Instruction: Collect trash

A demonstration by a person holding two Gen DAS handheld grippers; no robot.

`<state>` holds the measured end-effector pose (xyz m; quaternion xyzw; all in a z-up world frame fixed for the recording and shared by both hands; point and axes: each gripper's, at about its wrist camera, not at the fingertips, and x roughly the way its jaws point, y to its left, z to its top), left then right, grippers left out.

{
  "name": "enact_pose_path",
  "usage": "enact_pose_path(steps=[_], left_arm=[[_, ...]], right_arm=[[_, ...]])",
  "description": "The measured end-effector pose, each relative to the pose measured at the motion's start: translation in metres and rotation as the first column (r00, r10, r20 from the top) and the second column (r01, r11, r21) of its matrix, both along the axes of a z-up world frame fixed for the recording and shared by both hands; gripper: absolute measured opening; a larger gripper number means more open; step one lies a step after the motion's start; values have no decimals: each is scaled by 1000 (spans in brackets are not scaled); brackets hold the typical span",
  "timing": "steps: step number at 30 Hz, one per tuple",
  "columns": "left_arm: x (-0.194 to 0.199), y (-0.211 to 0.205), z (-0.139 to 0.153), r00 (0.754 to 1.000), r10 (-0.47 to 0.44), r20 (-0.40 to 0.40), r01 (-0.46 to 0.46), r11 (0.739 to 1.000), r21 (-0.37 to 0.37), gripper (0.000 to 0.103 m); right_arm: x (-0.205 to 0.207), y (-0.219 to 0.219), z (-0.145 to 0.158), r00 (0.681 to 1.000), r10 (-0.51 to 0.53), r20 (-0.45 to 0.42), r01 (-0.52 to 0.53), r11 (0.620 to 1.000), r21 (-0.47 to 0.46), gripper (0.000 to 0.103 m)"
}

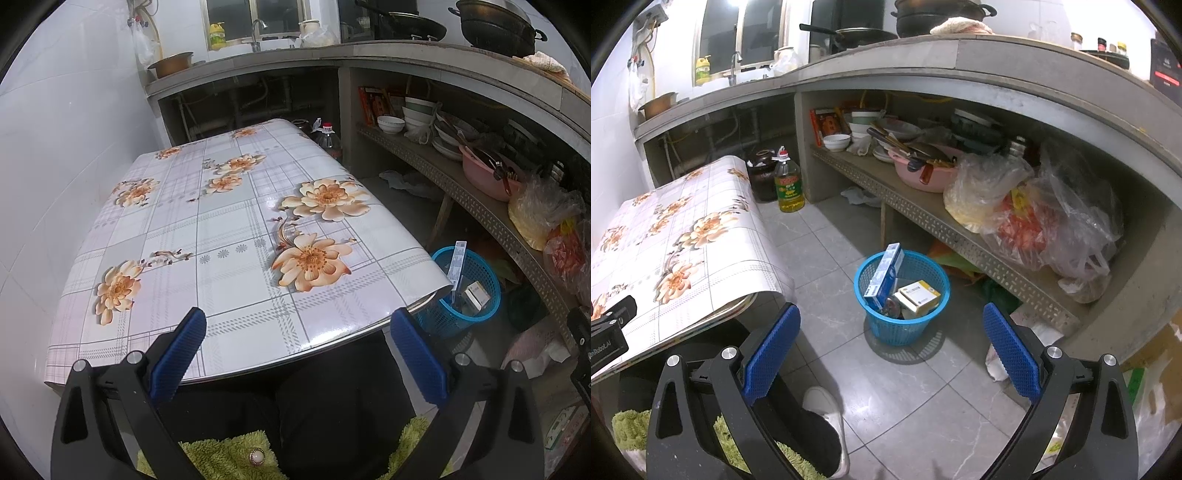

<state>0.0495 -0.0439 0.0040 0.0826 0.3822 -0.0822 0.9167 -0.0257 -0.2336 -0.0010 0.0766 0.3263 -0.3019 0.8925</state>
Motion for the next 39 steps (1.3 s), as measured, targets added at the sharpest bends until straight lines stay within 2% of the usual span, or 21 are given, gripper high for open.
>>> enact_pose_path(steps=[39], left_arm=[[0, 1, -1, 1000, -8, -11, 8, 1000, 4, 98]], right_arm=[[-1, 2, 1, 1000, -1, 2, 1, 1000, -1, 95]])
